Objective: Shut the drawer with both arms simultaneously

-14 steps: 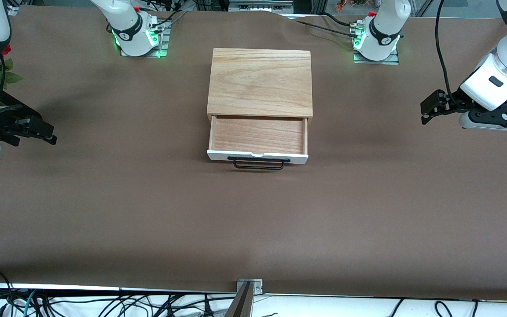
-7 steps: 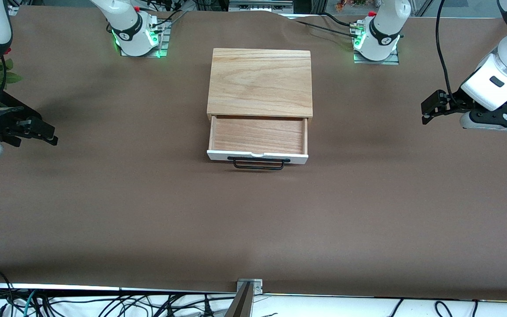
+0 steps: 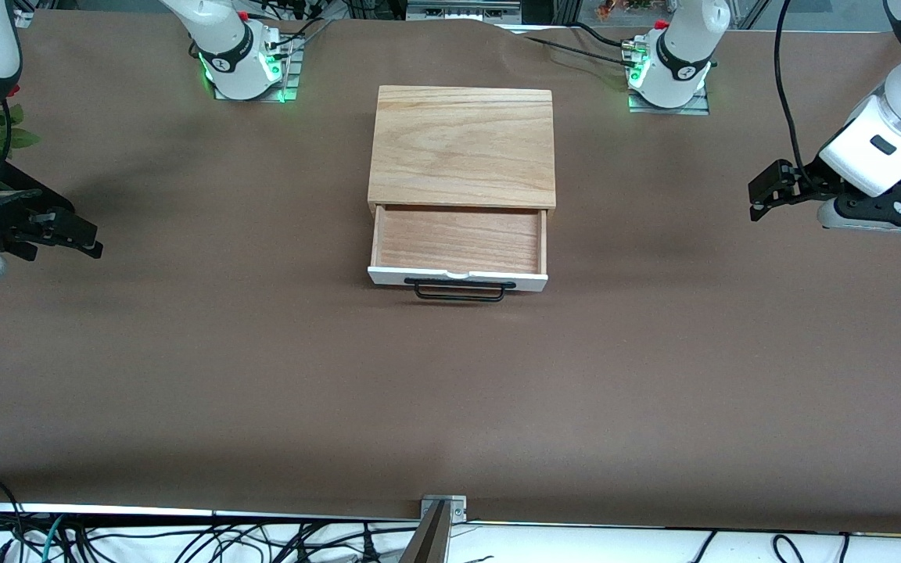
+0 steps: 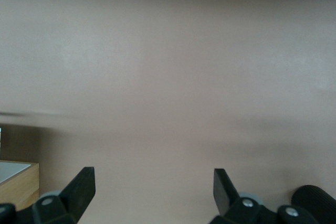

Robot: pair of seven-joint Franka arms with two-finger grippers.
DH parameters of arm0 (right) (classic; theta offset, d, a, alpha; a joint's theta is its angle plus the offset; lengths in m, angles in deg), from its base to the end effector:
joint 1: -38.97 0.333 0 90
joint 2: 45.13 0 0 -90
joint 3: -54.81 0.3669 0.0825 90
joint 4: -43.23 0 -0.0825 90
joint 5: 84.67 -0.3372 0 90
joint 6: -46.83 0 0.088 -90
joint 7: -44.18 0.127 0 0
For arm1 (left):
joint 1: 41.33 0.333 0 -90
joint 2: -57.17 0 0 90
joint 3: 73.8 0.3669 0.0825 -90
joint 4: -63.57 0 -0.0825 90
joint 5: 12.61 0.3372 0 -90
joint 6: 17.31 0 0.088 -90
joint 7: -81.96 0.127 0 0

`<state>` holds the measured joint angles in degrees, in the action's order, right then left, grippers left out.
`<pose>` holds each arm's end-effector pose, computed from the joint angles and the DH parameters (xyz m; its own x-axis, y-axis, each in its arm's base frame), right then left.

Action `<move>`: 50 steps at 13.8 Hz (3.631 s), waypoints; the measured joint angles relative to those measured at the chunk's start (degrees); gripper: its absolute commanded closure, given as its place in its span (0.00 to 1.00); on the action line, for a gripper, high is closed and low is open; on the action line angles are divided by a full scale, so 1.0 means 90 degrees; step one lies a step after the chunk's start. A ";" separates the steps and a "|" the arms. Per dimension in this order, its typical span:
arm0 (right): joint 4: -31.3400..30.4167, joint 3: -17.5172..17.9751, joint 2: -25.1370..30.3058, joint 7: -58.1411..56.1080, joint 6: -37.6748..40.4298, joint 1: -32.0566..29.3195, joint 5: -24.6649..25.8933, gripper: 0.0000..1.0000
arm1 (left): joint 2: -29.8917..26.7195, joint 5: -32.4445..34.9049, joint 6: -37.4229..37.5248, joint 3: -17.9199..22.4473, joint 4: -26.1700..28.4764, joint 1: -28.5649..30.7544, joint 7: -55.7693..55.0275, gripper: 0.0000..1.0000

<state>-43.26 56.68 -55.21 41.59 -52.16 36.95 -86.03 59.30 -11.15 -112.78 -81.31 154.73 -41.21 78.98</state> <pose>0.5831 -0.0007 0.6001 0.9983 0.0381 0.0435 0.0393 -0.9989 -0.0273 0.5263 -0.0637 0.6362 0.9961 -0.0790 0.0394 -0.0783 -0.9968 -0.0186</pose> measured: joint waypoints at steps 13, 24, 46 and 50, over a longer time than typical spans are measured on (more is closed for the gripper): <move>0.0000 -0.0004 0.0000 0.0007 0.0000 -0.0008 0.0000 0.00 | 0.0000 0.0000 0.0000 0.0002 0.0000 0.0002 0.0000 0.00; 0.0000 -0.0009 -0.0002 0.0009 0.0000 -0.0012 0.0000 0.00 | 0.0000 0.0000 0.0000 0.0002 0.0000 0.0004 0.0000 0.00; 0.0010 0.0091 -0.0802 0.0042 -0.0997 0.0851 -0.0265 0.00 | 0.0504 -0.0278 -0.0027 -0.0224 -0.0004 -0.0354 -0.0026 0.00; 0.0012 0.0111 -0.1385 0.0042 -0.1839 0.1359 -0.0708 0.00 | 0.1405 -0.0629 -0.0382 -0.0264 -0.0276 -0.0866 -0.0235 0.00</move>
<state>-43.15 57.68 -67.67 41.96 -68.71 49.18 -92.40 71.94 -16.81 -116.22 -83.69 152.25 -49.00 76.86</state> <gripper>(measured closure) 0.000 0.000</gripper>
